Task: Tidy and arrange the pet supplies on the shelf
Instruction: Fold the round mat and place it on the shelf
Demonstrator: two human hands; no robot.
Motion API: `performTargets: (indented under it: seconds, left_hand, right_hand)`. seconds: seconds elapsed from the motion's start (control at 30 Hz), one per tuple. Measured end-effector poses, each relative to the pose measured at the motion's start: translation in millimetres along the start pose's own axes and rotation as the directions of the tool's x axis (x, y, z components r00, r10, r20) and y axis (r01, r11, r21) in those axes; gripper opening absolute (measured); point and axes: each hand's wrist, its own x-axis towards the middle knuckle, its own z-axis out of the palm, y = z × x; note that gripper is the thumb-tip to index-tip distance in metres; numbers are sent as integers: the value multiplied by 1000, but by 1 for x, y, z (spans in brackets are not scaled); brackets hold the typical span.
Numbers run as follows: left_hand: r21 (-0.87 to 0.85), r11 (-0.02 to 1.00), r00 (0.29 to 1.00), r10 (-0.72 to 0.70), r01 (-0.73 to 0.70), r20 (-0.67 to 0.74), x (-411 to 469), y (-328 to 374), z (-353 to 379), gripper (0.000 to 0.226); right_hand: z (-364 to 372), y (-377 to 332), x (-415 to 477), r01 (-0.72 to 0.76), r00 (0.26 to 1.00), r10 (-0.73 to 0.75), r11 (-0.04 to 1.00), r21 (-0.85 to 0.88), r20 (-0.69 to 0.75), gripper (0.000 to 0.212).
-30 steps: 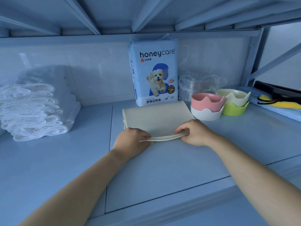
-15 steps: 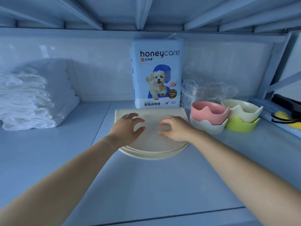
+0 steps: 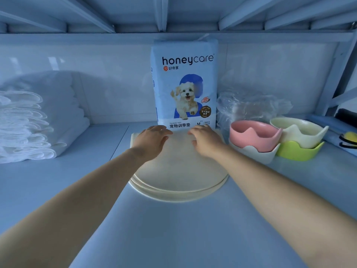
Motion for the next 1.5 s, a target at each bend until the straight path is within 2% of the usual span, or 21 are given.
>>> performTargets:
  seconds: [0.1, 0.23, 0.33, 0.47, 0.6, 0.7, 0.8, 0.9, 1.0, 1.1, 1.23, 1.37, 1.5]
  left_hand:
    - [13, 1000, 990, -12, 10, 138, 21, -3, 3, 42]
    - [3, 999, 933, -46, 48, 357, 41, -11, 12, 55]
    - [-25, 996, 925, -70, 85, 373, 46, -18, 17, 57]
    - [-27, 997, 969, -59, 67, 239, 44, -18, 21, 49]
    - [-45, 998, 998, -45, 47, 36, 44, -15, 25, 41]
    - [-64, 997, 995, -37, 31, -98, 53, -9, 27, 35]
    - [-14, 999, 968, -35, 33, -249, 64, 1, 32, 31]
    - [32, 997, 955, -55, 67, -293, 71, 4, 38, 34]
    - [20, 997, 979, -72, 78, -191, 70, 0, 48, 45]
    - [-93, 995, 998, -48, 45, -29, 65, -3, 54, 48]
    - [-96, 995, 1000, 3, -1, 23, 58, -4, 52, 44]
    - [-97, 995, 998, 14, -9, 55, 46, -2, 45, 41]
    - [-155, 982, 982, 133, -111, 137, 13, 2, 32, 32]
  right_hand:
    - [0, 6, 18, -67, 995, 73, 995, -79, 75, 52]
    - [5, 8, 37, -180, 953, 196, 980, -90, 229, 60]
    - [10, 9, 42, -242, 923, 253, 967, -74, 291, 47]
    - [9, 13, 49, -225, 937, 239, 971, -84, 254, 40]
    - [4, 7, 52, -223, 971, 232, 966, -130, 58, 31]
    - [0, 9, 55, -264, 964, 256, 950, -168, -67, 26]
    - [-3, 13, 59, -259, 958, 216, 934, -246, -190, 28]
    - [2, 16, 61, -238, 949, 158, 926, -292, -274, 27]
    - [16, 20, 60, -197, 966, 150, 955, -222, -213, 23]
    - [27, 25, 56, -150, 986, 143, 985, -83, -85, 28]
    - [31, 27, 49, -179, 982, 183, 981, 78, -49, 30]
    - [27, 26, 38, -150, 989, 149, 984, 96, 19, 39]
    - [22, 21, 14, -74, 991, 59, 989, 132, 119, 37]
